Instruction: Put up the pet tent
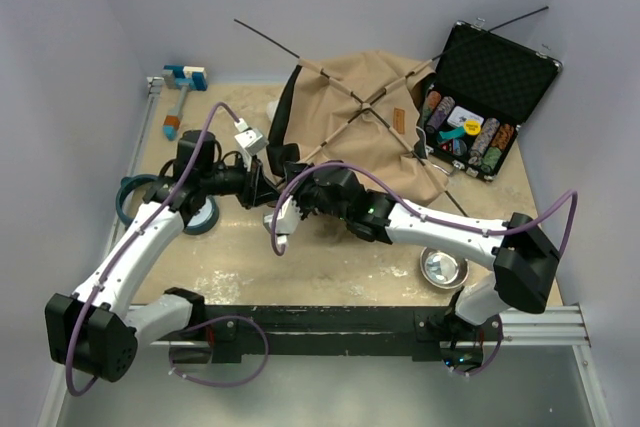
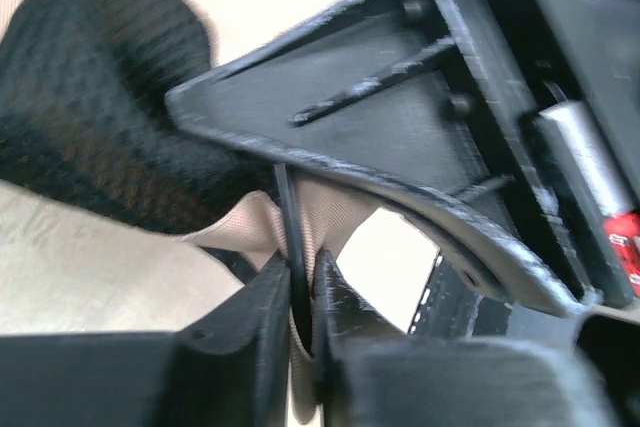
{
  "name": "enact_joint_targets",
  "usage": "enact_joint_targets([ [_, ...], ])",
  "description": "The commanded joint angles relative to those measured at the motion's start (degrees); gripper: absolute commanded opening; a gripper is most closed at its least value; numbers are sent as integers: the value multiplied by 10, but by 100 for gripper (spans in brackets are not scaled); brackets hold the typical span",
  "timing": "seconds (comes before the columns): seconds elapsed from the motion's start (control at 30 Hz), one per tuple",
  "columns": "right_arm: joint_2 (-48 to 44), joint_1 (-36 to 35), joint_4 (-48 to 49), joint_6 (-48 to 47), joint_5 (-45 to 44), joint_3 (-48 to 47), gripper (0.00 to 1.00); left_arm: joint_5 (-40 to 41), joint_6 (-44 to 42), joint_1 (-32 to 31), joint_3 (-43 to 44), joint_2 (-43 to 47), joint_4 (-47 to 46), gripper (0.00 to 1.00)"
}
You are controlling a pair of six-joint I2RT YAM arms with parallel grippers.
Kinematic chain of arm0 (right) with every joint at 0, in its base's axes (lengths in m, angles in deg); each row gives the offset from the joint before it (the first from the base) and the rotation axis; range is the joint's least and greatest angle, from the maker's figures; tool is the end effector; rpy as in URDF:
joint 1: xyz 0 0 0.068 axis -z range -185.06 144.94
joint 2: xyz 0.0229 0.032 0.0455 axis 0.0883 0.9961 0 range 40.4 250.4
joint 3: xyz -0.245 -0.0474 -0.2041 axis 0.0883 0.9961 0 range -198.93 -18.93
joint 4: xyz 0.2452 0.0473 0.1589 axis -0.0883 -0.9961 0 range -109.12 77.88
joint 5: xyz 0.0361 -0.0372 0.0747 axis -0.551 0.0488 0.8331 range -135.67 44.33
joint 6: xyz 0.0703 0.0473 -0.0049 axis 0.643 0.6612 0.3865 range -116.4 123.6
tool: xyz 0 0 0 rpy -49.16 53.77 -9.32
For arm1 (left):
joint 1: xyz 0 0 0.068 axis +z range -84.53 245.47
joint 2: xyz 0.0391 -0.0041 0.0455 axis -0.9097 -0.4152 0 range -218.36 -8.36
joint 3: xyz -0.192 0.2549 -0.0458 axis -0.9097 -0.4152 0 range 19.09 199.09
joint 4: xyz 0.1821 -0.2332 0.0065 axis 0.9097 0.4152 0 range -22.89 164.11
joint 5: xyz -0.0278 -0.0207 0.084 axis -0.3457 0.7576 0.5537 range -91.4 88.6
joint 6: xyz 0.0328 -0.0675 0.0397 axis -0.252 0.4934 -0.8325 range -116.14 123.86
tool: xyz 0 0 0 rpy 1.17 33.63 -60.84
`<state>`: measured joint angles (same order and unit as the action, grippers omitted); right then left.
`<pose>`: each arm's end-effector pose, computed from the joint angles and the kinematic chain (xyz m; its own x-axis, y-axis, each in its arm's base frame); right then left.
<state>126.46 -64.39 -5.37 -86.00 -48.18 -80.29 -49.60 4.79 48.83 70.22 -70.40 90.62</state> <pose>0.2174 0.3600 0.3188 0.8369 -0.5474 0.0067 -0.1632 -0.2612 -0.9514 0.2352 -0.1284 0.3273 -0.5543 0.1542 -0.8179 0.7711 0.4650 -0.4348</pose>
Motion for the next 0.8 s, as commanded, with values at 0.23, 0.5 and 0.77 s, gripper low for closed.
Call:
enact_joint_targets([
  [0.23, -41, -25, 36, 86, 8, -10, 40, 30, -106, -6, -12, 54, 16, 0],
  [0.5, -96, 32, -59, 281, 23, -56, 83, 48, -162, 14, -69, 104, 46, 0],
  [0.77, -102, 150, -161, 476, 43, -131, 87, 56, -204, 19, -72, 89, 39, 0],
])
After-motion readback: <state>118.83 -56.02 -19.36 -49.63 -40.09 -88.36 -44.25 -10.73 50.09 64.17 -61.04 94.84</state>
